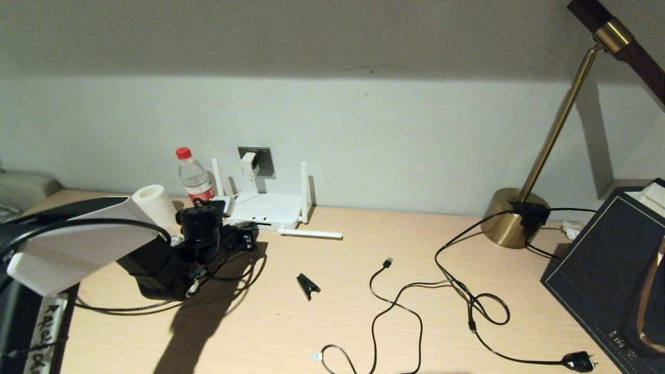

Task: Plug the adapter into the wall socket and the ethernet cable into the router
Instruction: Plug cable into router interface

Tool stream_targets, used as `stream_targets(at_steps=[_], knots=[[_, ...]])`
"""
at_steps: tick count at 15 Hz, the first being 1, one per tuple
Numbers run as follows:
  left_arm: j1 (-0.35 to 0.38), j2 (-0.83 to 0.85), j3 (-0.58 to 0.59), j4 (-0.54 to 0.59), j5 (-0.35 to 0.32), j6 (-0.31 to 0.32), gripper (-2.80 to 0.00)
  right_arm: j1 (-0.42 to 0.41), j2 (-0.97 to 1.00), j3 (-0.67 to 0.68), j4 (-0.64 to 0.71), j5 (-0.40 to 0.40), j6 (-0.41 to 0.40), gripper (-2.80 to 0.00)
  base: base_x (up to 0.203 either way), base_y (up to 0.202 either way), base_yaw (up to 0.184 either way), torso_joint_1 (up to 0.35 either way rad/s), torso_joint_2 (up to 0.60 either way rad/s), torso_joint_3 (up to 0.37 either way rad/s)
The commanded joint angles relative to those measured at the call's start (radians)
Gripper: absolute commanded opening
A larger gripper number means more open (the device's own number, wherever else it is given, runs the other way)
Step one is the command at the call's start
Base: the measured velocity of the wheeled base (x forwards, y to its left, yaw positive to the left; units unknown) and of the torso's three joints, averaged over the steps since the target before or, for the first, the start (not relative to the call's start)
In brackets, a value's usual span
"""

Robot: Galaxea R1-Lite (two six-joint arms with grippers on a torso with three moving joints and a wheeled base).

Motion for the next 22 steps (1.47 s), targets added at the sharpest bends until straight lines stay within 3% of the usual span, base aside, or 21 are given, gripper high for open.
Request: stream_targets(at_steps=[1, 22], knots=[[0.0, 0.002, -0.002, -0.006, 0.0, -0.001, -2.8, 0.0, 0.002, 0.029, -0.001, 0.001, -0.001, -2.8, 0.0, 0.0, 0.0, 0.0, 0.0, 0.0], [0.003, 0.013, -0.018, 0.007, -0.001, -0.001, -2.8, 0.0, 0.002, 0.029, -0.001, 0.001, -0.001, -2.8, 0.0, 0.0, 0.0, 0.0, 0.0, 0.0]])
